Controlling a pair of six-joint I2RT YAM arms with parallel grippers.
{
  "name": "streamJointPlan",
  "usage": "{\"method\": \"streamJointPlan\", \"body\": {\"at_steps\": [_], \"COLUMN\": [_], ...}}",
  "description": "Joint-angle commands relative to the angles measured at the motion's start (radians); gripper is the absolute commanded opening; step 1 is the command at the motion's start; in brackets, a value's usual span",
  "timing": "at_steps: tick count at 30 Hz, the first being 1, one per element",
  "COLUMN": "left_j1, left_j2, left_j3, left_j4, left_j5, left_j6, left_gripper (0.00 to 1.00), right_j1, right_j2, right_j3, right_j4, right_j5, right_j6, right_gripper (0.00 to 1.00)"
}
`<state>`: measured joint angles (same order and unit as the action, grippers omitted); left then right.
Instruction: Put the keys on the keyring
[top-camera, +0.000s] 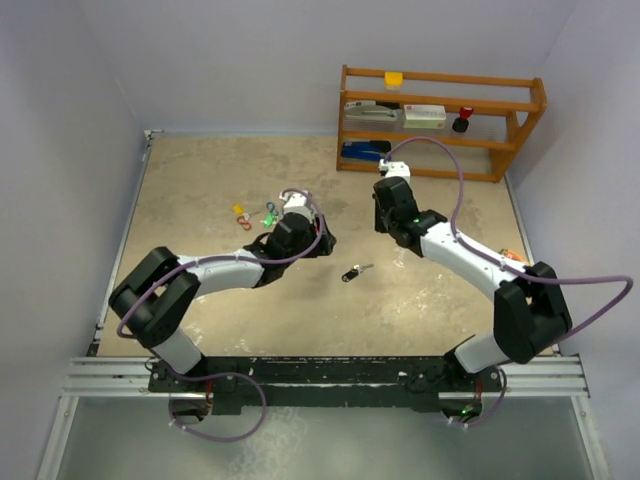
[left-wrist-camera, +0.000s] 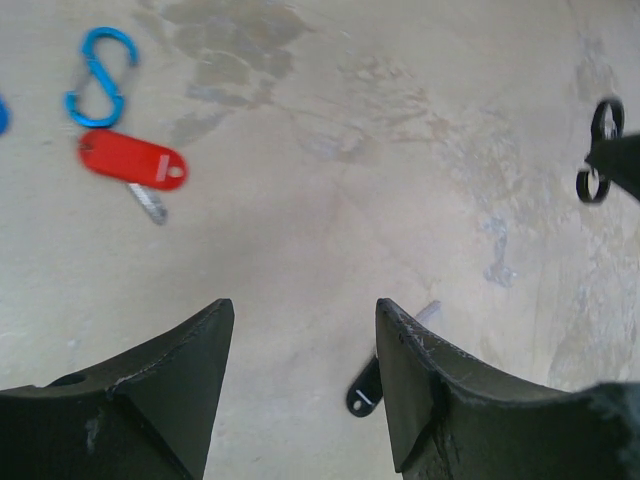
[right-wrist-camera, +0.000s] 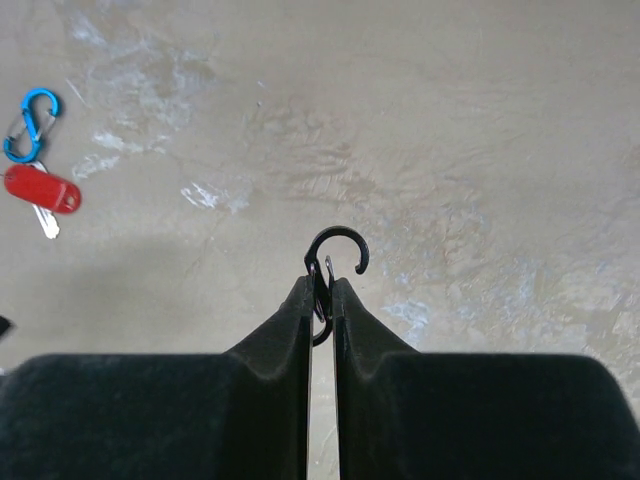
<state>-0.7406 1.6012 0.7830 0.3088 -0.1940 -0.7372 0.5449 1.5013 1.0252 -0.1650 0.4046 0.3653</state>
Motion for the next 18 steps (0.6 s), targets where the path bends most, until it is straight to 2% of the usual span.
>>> {"method": "streamJointPlan", "body": {"at_steps": [1, 9, 18], "left_j1": [-0.072, -0.157, -0.236], "left_j2": [0.056, 0.141, 0.228], "left_j3": [0.101, 0.208, 0.299], "left_j4": [0.024, -0.095, -0.235], "left_j5": [0.036, 0.053, -0.013], "left_j6": [0.117, 0.291, 0.387], "left_gripper": [0.57, 0.6, 0.61], "right_j1": [-0.013, -0.029, -0.037], "right_j2": [-0.047, -0.067, -0.065], "right_j3": [0.013, -0.005, -0.01], "right_j4": [0.026, 0.039, 0.05], "right_j5": [-0.004, -0.037, -0.055], "right_j6": [0.014, 0.004, 0.0], "right_gripper": [0.0, 0.0, 0.0]}}
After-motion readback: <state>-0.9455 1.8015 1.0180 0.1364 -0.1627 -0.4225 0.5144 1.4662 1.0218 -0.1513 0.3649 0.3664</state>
